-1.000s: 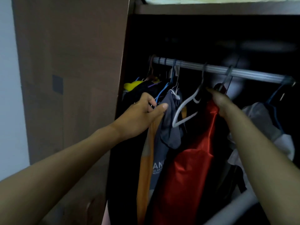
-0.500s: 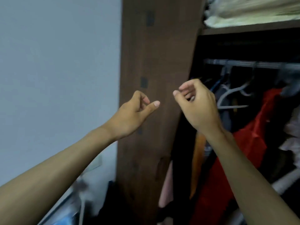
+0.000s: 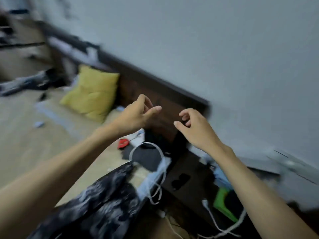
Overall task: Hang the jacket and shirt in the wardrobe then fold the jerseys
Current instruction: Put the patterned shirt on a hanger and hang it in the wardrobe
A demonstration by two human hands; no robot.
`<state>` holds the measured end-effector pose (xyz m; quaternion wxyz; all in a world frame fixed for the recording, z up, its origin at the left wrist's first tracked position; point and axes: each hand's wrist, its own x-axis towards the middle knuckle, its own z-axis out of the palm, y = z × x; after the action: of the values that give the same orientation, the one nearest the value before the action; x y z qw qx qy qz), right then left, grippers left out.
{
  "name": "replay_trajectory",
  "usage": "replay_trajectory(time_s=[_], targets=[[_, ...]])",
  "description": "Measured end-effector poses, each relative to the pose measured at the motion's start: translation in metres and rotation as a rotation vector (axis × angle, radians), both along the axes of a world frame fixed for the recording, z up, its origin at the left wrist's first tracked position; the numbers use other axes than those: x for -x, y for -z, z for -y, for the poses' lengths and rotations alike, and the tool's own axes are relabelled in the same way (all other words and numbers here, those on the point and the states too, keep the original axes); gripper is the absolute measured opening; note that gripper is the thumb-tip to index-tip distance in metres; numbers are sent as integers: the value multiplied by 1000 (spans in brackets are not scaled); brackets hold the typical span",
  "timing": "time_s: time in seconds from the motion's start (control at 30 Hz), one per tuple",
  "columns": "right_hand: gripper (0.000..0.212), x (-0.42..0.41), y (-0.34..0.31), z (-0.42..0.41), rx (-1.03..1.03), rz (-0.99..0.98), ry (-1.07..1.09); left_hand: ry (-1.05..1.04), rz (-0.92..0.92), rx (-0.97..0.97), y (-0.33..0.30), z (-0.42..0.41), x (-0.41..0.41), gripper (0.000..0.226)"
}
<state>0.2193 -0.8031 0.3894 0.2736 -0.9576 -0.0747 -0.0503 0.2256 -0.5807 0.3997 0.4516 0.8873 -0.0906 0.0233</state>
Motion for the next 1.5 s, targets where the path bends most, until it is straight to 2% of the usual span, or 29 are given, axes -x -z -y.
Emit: replay_trajectory(time_s=[0.13, 0.3, 0.57, 0.8, 1.1, 1.3, 1.4, 1.5], targets=[[35, -23, 50, -125, 75, -146, -348, -297, -100, -78, 36, -122, 52, 41], [41, -14, 100, -250, 178, -269, -736, -638, -245, -105, 70, -210, 144, 44], [45, 41, 170, -346, 372, -378, -1204, -1059, -513, -203, 137, -256, 290, 40], [37, 100, 210, -395, 498, -405, -1452, -1258, -789, -153, 203, -262, 396, 38], [38, 159, 261, -460, 599, -481, -1446, -1146, -1019, -21, 302, -324, 452, 37], [44, 175, 281, -480, 685, -577, -1278, -930, -1158, 34, 386, -373, 447, 40], [39, 176, 290, -469, 695, -656, -1152, -850, -1179, 40, 427, -387, 433, 40], [37, 179, 297, -445, 693, -737, -1026, -827, -1211, 150, 460, -391, 423, 42]])
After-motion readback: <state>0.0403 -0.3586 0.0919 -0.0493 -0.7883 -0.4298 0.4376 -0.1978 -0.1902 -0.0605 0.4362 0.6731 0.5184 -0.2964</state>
